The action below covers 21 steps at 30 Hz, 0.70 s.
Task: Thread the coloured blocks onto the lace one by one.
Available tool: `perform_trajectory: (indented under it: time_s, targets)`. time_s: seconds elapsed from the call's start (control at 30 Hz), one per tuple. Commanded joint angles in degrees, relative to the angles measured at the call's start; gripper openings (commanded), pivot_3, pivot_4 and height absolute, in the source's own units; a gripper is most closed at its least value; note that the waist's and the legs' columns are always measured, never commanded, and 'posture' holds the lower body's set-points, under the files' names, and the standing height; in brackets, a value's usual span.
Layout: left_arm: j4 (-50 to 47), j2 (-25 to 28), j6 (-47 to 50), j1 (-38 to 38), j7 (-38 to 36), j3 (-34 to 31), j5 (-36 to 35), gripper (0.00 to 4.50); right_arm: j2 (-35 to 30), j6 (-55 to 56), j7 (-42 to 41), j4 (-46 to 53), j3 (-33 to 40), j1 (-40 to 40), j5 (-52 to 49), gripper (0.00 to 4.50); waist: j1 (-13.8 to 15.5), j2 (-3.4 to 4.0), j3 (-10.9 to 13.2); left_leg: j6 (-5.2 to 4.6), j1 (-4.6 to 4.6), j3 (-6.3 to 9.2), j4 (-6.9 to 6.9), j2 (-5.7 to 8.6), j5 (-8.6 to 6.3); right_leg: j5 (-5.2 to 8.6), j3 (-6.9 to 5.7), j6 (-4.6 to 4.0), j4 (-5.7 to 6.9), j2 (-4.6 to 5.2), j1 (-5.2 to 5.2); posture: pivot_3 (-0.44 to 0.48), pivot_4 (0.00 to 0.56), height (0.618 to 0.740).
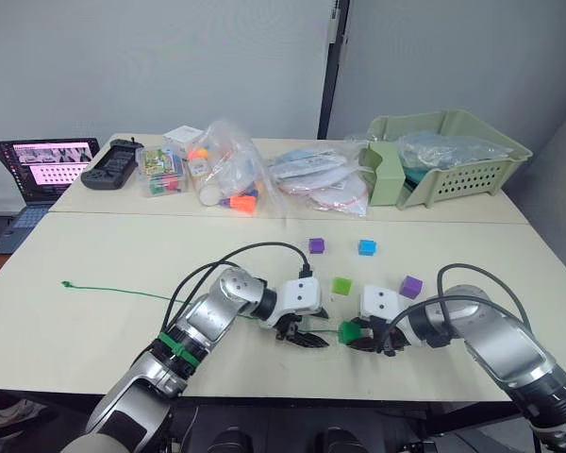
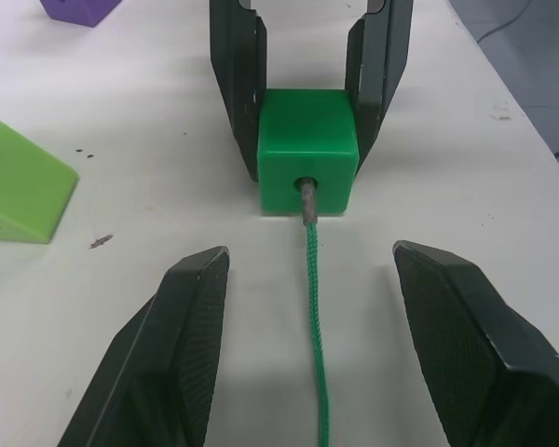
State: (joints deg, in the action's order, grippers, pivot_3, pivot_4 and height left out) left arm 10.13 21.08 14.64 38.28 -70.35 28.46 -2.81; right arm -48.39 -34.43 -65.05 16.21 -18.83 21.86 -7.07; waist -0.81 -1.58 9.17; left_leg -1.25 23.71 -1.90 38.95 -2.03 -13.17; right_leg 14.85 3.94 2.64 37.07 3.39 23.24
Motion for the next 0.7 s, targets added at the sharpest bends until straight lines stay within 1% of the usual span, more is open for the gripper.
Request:
perform_trajectory:
  time_s: [0.03,0.13,0.3,0.33,0.43,0.53,0.7]
  targets:
    - [-0.02,-0.48,-1.94,0.18,-0.12,-0.44,-0.06,2.71,0.43,0.98,-0.06,-0.03,-0.41,0.51,0.30,1.18,-0.01,0.00,0.00,0.00,0.00,0.00,0.00,0.00,0.00,0.00,0.00,0.00,0.00,0.00,0.00,0.000,0.150,0.733]
    - [0.21,-1.58,-0.78,0.57,-0.01,-0.97,-0.80,1.78,0.36,1.10,-0.14,-0.02,-0.42,0.58,0.33,1.18,0.01,0.00,0.00,0.00,0.01,0.00,0.00,0.00,0.00,0.00,0.00,0.00,0.00,0.00,0.00,0.000,0.150,0.733]
    - [0.69,-2.03,0.54,0.53,0.06,0.04,0.53,0.17,0.32,1.11,-0.05,0.00,-0.27,0.62,0.29,1.18,-0.02,0.00,0.00,0.00,0.00,0.00,0.00,0.00,0.00,0.00,0.00,0.00,0.00,0.00,0.00,0.000,0.150,0.733]
    - [0.82,-2.10,0.88,0.53,0.04,0.14,0.61,0.00,0.34,1.13,-0.04,-0.07,-0.26,0.66,0.28,1.18,-0.01,0.00,0.00,0.00,0.00,0.00,0.00,0.00,0.00,0.00,0.00,0.00,0.01,-0.01,0.00,0.000,0.150,0.733]
    - [1.00,-2.24,1.46,0.42,-0.24,0.50,0.68,0.00,0.37,1.10,0.00,-0.02,-0.24,0.67,0.25,1.18,0.01,0.00,0.00,0.00,0.01,0.00,0.01,0.00,0.00,0.00,0.00,0.00,0.00,0.00,0.00,0.000,0.150,0.733]
    - [0.76,-3.52,2.20,0.55,0.24,-0.27,-0.50,0.00,0.42,0.90,0.10,0.17,-0.18,0.57,0.15,1.18,0.01,0.00,0.00,0.00,0.01,0.00,0.00,0.00,0.00,0.00,0.00,0.00,0.00,0.00,0.00,0.000,0.150,0.733]
    - [1.15,-5.19,2.25,0.83,0.82,-0.43,-0.42,0.00,0.35,0.69,0.08,0.43,-0.25,0.37,0.06,1.18,-0.02,0.00,0.00,0.00,0.01,0.00,0.00,0.00,0.00,0.00,0.00,0.00,0.00,0.00,0.00,0.000,0.150,0.733]
